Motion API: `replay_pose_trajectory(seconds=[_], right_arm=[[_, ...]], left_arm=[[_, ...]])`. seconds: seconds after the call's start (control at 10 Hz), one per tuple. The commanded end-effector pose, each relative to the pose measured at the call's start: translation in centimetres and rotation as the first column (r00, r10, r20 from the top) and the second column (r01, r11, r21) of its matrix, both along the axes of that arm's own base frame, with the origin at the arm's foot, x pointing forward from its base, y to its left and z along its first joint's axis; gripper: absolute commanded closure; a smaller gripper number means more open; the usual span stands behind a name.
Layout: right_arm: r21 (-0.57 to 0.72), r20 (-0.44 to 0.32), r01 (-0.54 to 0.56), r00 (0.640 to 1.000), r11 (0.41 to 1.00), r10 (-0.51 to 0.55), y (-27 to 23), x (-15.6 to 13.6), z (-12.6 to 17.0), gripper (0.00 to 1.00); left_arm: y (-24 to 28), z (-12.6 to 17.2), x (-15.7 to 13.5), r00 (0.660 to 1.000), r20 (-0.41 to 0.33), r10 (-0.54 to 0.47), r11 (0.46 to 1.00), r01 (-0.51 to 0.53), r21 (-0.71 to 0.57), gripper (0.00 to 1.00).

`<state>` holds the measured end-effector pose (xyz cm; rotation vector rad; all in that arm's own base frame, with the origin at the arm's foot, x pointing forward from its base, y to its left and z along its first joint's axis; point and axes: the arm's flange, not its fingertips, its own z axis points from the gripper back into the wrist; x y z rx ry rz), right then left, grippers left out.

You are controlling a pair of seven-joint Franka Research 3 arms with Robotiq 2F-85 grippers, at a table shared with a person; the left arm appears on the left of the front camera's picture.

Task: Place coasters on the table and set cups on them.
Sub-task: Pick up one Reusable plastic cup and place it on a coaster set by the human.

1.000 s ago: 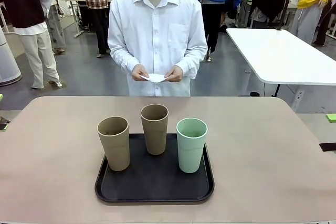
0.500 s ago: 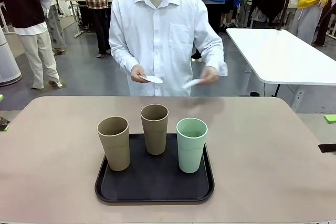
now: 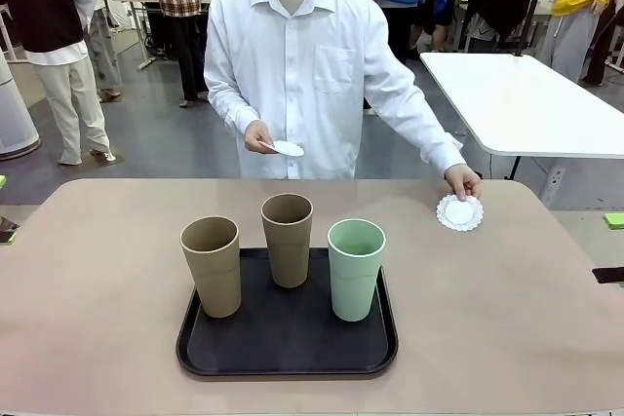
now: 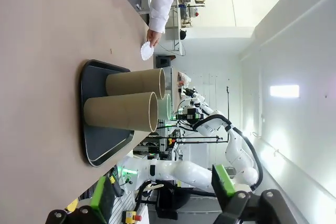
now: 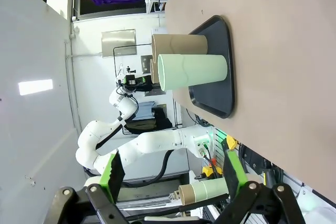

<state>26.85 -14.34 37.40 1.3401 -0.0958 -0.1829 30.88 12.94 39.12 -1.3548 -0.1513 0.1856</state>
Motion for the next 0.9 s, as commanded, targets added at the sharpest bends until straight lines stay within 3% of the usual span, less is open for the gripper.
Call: replay_pose_trajectory(seconds=[0.0,0.8], right_arm=[[0.003,0.004,0.003,1.000,1.000,-0.003,0.02,0.11,0.14,0.00],[0.003,0.004,0.003,1.000,1.000,-0.003,0.02,0.11,0.14,0.00]], left_arm=[[0.13,0.08,-0.04,1.000,0.011,0.006,1.000,-0.006,-0.016,0.00],[0.13,0.08,-0.04,1.000,0.011,0.006,1.000,-0.006,-0.016,0.00]])
